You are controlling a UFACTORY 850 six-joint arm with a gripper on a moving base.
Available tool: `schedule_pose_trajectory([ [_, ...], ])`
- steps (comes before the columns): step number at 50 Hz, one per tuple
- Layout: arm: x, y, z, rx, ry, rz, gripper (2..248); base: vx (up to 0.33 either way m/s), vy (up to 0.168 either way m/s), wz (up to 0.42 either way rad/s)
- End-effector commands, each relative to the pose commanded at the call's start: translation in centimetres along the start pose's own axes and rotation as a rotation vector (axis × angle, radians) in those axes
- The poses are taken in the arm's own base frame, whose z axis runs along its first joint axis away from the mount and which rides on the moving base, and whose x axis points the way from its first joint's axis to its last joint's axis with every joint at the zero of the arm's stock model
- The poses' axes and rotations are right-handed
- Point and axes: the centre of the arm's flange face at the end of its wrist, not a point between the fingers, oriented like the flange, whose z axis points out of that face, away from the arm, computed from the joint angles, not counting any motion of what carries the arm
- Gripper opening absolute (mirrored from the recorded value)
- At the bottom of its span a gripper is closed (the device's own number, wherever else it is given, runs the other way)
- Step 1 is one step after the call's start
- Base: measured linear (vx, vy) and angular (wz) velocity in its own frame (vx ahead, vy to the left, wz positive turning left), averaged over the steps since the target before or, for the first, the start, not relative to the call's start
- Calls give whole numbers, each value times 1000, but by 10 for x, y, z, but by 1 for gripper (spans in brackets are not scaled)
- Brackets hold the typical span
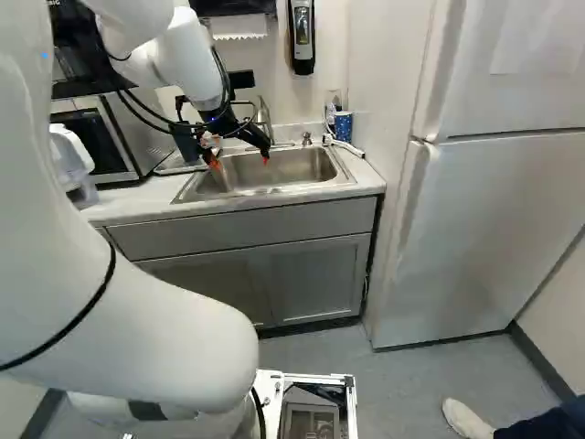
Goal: Rinse the cup and place it in the tray
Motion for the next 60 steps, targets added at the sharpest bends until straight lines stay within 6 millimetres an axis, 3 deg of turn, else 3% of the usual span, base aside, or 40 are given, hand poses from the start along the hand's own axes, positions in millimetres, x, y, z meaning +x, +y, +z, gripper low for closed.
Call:
schedule_pose_trajectory([
  [60, 0, 0, 0, 0, 0, 0, 247, -139, 16, 102],
])
